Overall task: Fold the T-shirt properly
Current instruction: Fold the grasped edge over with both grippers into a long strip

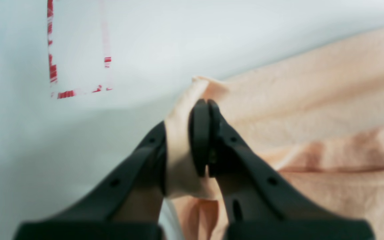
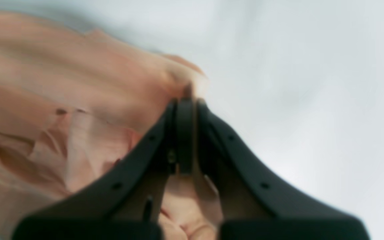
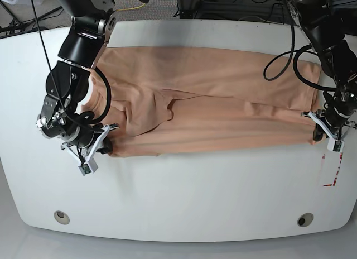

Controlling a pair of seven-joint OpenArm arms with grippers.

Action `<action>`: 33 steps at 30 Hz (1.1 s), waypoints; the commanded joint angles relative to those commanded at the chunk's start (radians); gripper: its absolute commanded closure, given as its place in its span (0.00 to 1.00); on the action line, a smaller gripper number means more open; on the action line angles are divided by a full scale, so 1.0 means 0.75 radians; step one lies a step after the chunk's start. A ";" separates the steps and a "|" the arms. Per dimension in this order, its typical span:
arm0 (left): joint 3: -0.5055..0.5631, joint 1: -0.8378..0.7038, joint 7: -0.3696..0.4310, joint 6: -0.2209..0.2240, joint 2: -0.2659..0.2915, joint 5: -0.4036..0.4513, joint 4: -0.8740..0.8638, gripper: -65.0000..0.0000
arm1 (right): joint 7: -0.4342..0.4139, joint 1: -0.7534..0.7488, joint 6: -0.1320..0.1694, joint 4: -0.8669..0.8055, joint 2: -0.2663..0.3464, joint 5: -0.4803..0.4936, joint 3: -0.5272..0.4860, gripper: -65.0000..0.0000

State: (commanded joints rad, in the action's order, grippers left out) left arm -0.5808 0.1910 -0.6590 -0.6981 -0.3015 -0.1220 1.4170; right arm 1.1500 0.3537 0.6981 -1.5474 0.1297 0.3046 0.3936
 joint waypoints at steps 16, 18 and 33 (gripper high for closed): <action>-0.018 -0.108 -0.008 0.000 0.023 -0.176 0.229 1.00 | 0.057 -0.141 0.000 -0.211 0.090 0.229 0.010 1.00; -0.023 -0.155 -0.008 0.000 0.023 -0.209 0.254 1.00 | 0.059 -0.196 0.000 -0.254 0.094 0.270 0.010 1.00; -0.027 -0.381 -0.006 0.000 -0.080 -0.321 0.250 1.00 | 0.059 -0.583 0.000 -0.360 0.108 0.501 0.086 1.00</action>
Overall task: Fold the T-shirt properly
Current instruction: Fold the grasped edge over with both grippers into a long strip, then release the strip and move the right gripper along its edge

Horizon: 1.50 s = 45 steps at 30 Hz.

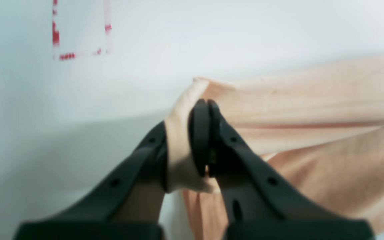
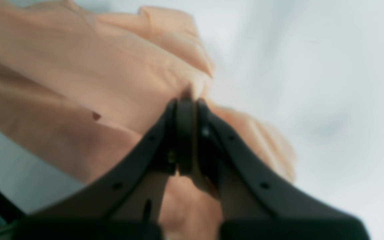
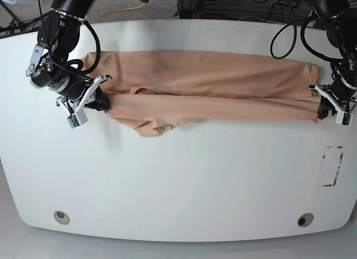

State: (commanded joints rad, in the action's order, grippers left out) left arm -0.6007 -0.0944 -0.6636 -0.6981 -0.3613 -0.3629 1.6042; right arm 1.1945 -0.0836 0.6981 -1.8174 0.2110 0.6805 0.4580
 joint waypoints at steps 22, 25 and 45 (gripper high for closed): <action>0.002 -0.139 -0.004 0.000 -0.033 0.092 -0.012 0.51 | -0.002 0.041 0.000 0.010 0.043 0.033 0.014 0.18; 0.000 -0.137 -0.004 0.000 -0.033 0.090 0.031 0.51 | -0.002 0.164 0.000 0.131 0.014 -0.018 -0.068 0.26; 0.008 -0.088 -0.113 0.000 0.131 0.145 0.092 0.51 | -0.008 0.536 0.000 0.816 -0.098 -0.123 -0.239 0.40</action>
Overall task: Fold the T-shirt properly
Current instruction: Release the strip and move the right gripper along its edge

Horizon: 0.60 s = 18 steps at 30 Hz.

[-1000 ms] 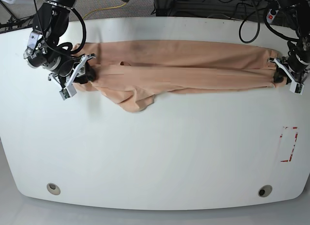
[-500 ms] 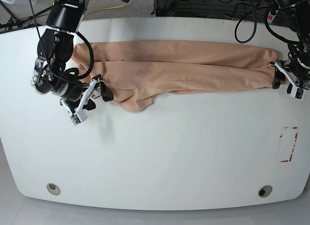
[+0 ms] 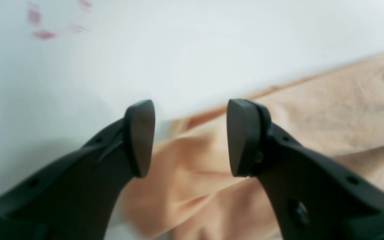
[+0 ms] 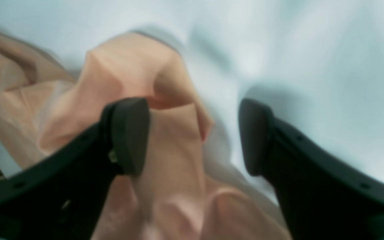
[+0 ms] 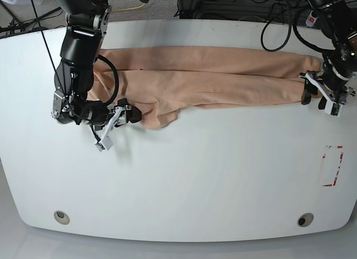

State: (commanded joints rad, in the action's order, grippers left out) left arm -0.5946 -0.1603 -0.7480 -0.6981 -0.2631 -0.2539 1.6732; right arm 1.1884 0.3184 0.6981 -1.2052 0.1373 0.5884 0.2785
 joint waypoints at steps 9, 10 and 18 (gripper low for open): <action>0.012 -0.010 0.004 0.000 0.002 0.072 -0.131 0.51 | -0.102 -0.018 0.000 0.004 -0.041 -0.002 -0.119 0.43; 0.012 -0.010 0.004 0.000 0.000 0.072 -0.137 0.51 | -0.115 -0.018 0.000 0.004 -0.041 0.000 -0.131 0.49; 0.016 -0.010 0.004 0.000 -0.002 0.072 -0.143 0.51 | -0.121 -0.010 0.000 -0.018 -0.033 0.029 -0.135 1.00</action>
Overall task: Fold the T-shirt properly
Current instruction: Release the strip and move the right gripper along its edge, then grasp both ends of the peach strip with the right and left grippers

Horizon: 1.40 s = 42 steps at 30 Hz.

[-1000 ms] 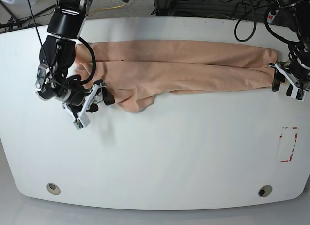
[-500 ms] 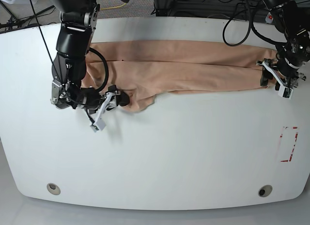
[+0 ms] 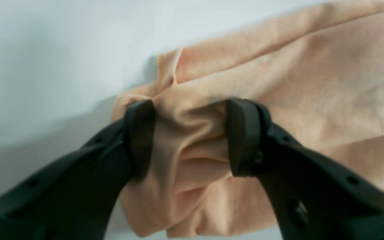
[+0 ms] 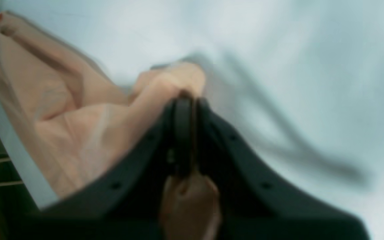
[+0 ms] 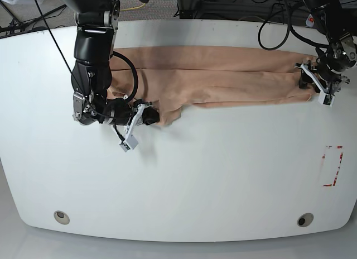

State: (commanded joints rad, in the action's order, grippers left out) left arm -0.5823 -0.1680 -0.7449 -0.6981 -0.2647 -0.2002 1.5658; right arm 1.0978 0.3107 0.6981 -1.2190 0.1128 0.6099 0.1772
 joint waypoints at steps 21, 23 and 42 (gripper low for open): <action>0.006 0.002 0.002 0.000 0.004 0.162 -0.004 0.51 | 0.094 -0.479 0.000 -0.446 0.303 0.716 0.182 1.00; 0.006 0.002 0.002 0.000 0.004 0.162 -0.004 0.51 | 0.094 -0.507 0.000 -0.458 0.327 0.716 0.221 1.00; 0.051 0.012 0.002 0.000 0.004 0.149 0.020 0.51 | 0.092 -0.689 0.000 -0.698 0.376 0.495 0.460 0.33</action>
State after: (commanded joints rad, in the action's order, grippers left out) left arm -0.5439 -0.1588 -0.7434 -0.6981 -0.2616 -0.0882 1.5812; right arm 1.1669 -0.2064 0.6981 -1.7423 0.3951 0.9812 0.5224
